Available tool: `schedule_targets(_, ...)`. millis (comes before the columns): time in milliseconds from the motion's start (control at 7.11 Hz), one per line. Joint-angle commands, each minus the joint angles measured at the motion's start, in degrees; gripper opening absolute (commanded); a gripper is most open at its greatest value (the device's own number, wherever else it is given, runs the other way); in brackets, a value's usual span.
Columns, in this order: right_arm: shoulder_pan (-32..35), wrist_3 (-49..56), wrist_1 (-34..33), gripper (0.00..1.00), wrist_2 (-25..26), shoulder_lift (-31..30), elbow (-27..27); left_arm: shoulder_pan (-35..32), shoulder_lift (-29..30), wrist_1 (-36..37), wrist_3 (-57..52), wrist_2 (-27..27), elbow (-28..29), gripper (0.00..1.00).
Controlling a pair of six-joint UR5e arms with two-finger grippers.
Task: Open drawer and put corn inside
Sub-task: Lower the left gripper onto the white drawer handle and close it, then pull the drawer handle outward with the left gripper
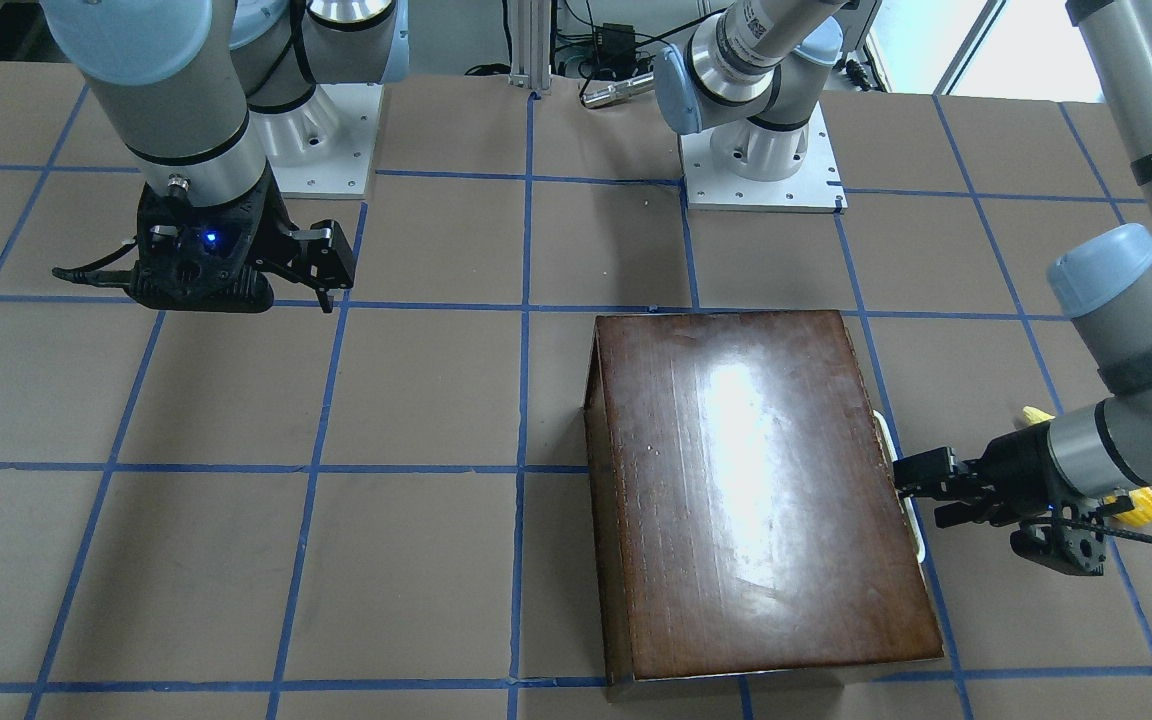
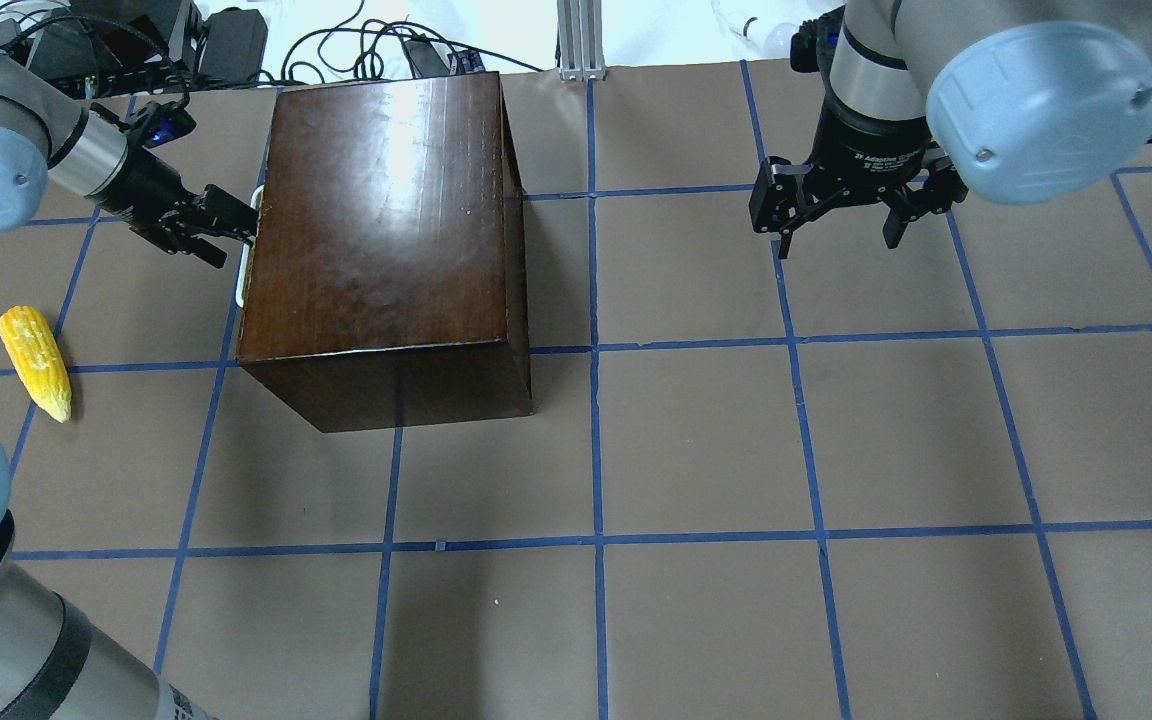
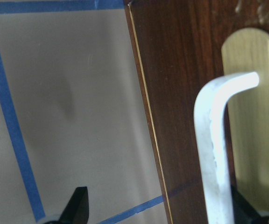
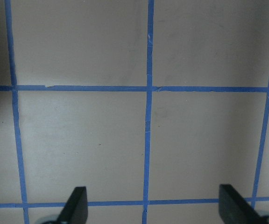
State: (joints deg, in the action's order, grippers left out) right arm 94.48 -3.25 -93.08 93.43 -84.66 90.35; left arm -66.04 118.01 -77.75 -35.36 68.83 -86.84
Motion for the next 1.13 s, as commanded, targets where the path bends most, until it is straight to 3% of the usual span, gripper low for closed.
schedule_targets(0,0.0,0.0,0.0,1.0,0.0,-0.1,0.0,0.3,0.0,0.1,-2.2,0.1,0.1,1.0)
schedule_targets(985,0.0,0.0,-0.1,1.0,0.0,0.0,0.0,2.8,0.3,-0.1,-6.6,2.1,0.8,1.0)
